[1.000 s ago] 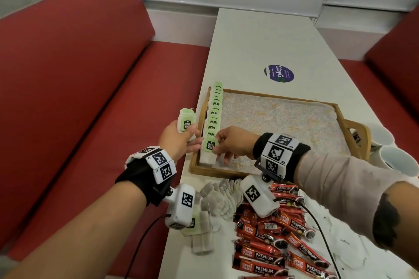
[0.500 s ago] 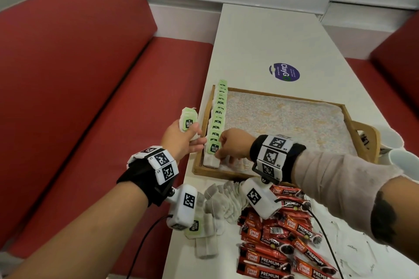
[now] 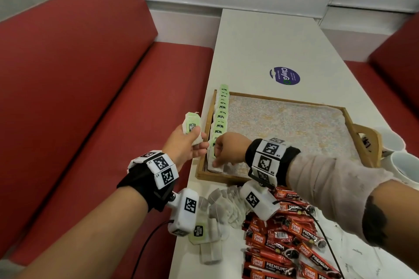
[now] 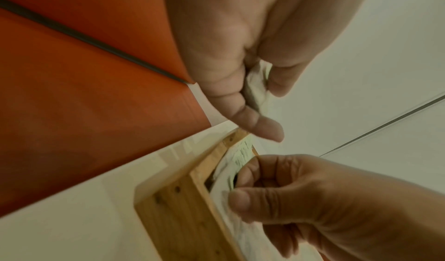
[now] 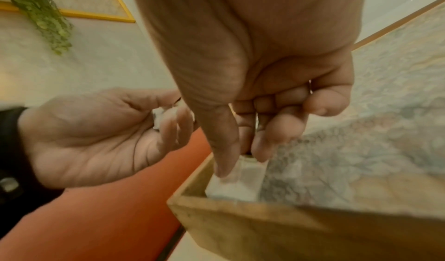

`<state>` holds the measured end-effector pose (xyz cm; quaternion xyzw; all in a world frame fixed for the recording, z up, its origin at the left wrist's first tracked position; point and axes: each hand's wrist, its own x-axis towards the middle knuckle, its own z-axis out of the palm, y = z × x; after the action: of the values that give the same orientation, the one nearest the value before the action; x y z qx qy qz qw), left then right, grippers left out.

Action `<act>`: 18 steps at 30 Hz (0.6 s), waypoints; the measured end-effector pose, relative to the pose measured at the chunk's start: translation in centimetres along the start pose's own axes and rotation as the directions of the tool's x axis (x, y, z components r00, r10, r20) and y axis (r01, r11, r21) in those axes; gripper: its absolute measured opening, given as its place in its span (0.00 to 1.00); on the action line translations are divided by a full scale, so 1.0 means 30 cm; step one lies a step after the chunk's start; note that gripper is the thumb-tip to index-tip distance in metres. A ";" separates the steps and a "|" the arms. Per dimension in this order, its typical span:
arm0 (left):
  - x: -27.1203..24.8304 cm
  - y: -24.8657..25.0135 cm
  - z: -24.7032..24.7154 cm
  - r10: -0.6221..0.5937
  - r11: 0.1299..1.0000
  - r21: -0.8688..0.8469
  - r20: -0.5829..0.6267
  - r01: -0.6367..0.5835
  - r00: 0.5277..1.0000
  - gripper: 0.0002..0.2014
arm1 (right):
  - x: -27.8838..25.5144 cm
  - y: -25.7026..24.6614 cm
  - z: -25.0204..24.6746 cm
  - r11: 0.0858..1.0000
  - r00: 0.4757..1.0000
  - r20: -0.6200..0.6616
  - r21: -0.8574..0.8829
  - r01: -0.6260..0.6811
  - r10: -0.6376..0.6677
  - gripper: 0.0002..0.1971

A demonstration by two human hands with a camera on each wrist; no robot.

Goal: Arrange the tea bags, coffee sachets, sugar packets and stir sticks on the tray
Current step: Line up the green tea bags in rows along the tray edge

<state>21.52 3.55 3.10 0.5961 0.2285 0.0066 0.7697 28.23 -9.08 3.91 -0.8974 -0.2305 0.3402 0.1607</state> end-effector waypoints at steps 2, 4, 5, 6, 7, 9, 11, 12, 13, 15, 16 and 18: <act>-0.002 0.007 0.000 -0.018 1.000 -0.020 0.038 0.019 0.999 0.04 | -0.011 -0.006 -0.020 1.000 0.999 -0.031 0.011 0.012 -0.011 0.10; -0.002 0.015 0.002 -0.017 0.999 -0.043 0.071 0.020 0.997 0.09 | -0.028 -0.011 -0.052 0.995 0.994 -0.106 0.095 0.032 -0.022 0.06; -0.003 0.020 0.005 -0.010 0.999 -0.041 0.085 0.014 0.996 0.11 | -0.038 -0.013 -0.070 0.986 0.988 -0.151 0.157 0.051 -0.027 0.05; -0.004 0.027 0.009 -0.001 0.999 -0.034 0.099 0.005 0.995 0.12 | -0.048 -0.014 -0.088 0.972 0.980 -0.198 0.221 0.080 -0.036 0.06; -0.005 0.034 0.015 0.009 1.000 -0.028 0.113 -0.006 0.994 0.12 | -0.058 -0.016 -0.103 0.952 0.969 -0.243 0.281 0.117 -0.047 0.06; -0.008 0.049 0.029 0.029 0.999 -0.018 0.136 -0.027 0.990 0.12 | -0.080 -0.020 -0.127 0.910 0.945 -0.321 0.369 0.189 -0.066 0.07; -0.014 0.062 0.042 0.052 0.999 0.001 0.150 -0.052 0.987 0.11 | -0.101 -0.024 -0.140 0.876 0.923 -0.376 0.414 0.247 -0.082 0.07; -0.015 0.066 0.048 0.063 0.998 0.012 0.158 -0.065 0.985 0.11 | -0.108 -0.024 -0.143 0.863 0.914 -0.394 0.427 0.269 -0.091 0.06; -0.017 0.070 0.054 0.072 0.997 0.025 0.167 -0.077 0.983 0.11 | -0.113 -0.023 -0.145 0.854 0.909 -0.406 0.435 0.285 -0.096 0.05; -0.023 0.078 0.067 0.091 0.993 0.052 0.186 -0.102 0.978 0.10 | -0.119 -0.017 -0.145 0.842 0.900 -0.422 0.444 0.307 -0.105 0.07; -0.028 0.082 0.073 0.102 0.991 0.061 0.199 -0.116 0.975 0.10 | -0.120 -0.012 -0.143 0.835 0.898 -0.426 0.451 0.316 -0.109 0.09; -0.035 0.091 0.087 0.124 0.987 0.070 0.234 -0.144 0.964 0.11 | -0.122 0.000 -0.141 0.817 0.895 -0.432 0.475 0.327 -0.107 0.09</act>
<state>22.25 1.67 6.46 0.6396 0.0976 -0.0197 0.7622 28.72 -11.55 8.91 -0.8322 -0.1927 0.1861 0.4855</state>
